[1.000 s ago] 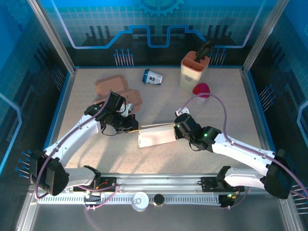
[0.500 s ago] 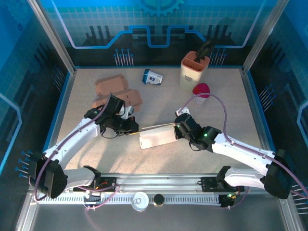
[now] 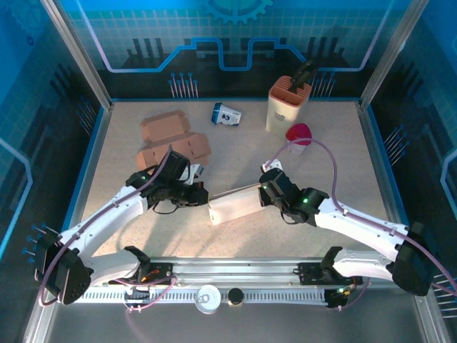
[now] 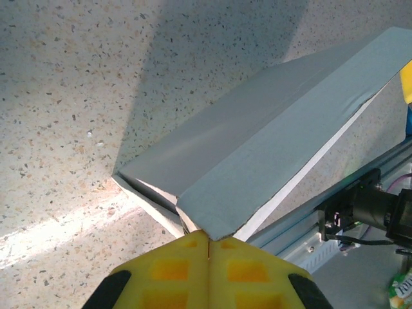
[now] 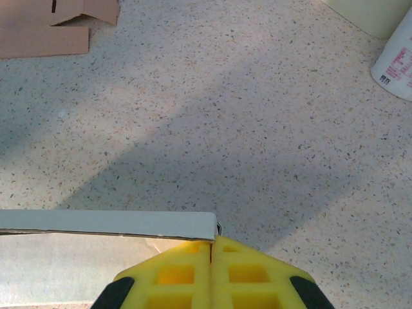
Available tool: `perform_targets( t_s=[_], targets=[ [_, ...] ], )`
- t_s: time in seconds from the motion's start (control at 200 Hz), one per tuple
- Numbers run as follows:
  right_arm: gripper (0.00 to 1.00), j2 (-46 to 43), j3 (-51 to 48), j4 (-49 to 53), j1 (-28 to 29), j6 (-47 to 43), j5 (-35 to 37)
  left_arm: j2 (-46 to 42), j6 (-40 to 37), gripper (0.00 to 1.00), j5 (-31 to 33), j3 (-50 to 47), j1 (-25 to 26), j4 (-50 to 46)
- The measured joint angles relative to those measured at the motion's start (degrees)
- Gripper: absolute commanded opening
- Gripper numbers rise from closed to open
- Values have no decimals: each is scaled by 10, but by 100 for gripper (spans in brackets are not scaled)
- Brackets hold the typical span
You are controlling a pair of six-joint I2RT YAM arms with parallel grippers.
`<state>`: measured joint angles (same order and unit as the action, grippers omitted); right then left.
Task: Fold the paper box
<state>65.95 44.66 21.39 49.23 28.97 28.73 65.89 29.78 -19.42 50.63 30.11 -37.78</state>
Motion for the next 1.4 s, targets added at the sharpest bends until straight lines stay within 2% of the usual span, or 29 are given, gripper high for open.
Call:
perform_targets(
  t_s=[0.43, 1.005, 1.131, 1.401],
  targets=[
    [0, -2, -2, 0, 2, 7, 4, -38, 3, 0, 96, -27, 70, 25],
    [0, -7, -3, 14, 3, 41, 7, -28, 3, 0, 212, -23, 135, 32],
    [5, -21, -5, 28, 3, 55, -2, -26, 3, 0, 236, -21, 151, 32],
    [9, -40, -7, 55, 3, 78, -12, -19, 34, 0, 343, -19, 230, 28]
  ],
)
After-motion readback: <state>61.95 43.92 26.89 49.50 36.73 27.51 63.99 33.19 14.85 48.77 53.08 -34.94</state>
